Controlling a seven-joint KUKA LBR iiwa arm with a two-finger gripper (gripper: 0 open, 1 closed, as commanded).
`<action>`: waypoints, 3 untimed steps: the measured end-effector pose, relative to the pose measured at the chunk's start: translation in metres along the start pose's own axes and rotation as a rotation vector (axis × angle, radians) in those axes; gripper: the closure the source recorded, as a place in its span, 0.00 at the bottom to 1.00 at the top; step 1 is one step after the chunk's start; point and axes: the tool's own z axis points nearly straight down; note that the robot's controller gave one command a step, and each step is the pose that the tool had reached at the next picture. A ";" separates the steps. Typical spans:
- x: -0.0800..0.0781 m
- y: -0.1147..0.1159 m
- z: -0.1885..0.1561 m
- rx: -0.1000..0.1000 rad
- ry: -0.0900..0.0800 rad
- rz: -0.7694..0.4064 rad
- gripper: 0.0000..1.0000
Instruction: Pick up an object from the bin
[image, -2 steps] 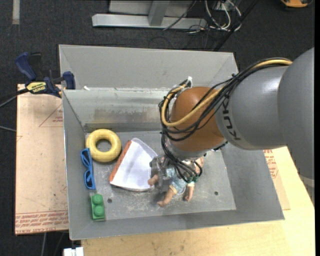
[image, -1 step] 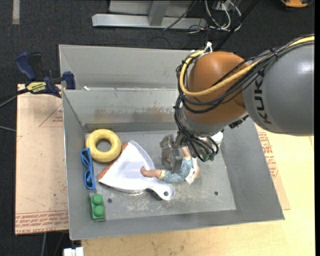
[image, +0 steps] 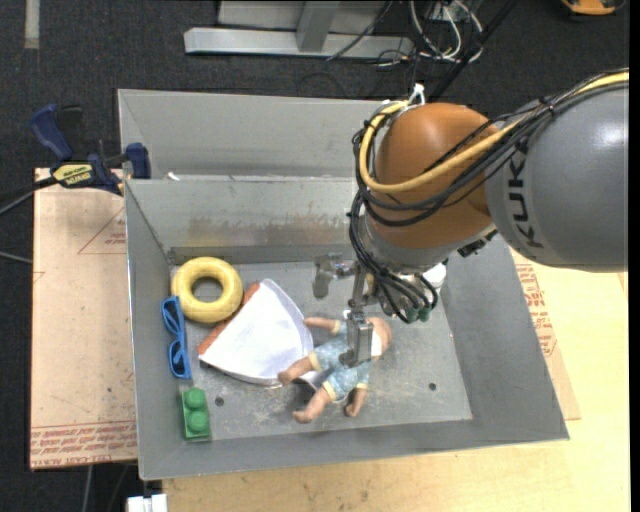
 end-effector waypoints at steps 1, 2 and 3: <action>0.000 0.000 0.000 0.000 0.000 0.000 0.00; -0.006 0.006 0.039 0.001 -0.009 -0.042 0.00; -0.015 -0.027 0.139 -0.002 0.000 -0.231 1.00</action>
Offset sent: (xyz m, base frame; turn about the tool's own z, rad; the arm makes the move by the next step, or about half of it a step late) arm 0.0065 0.0245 -0.1454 -0.1467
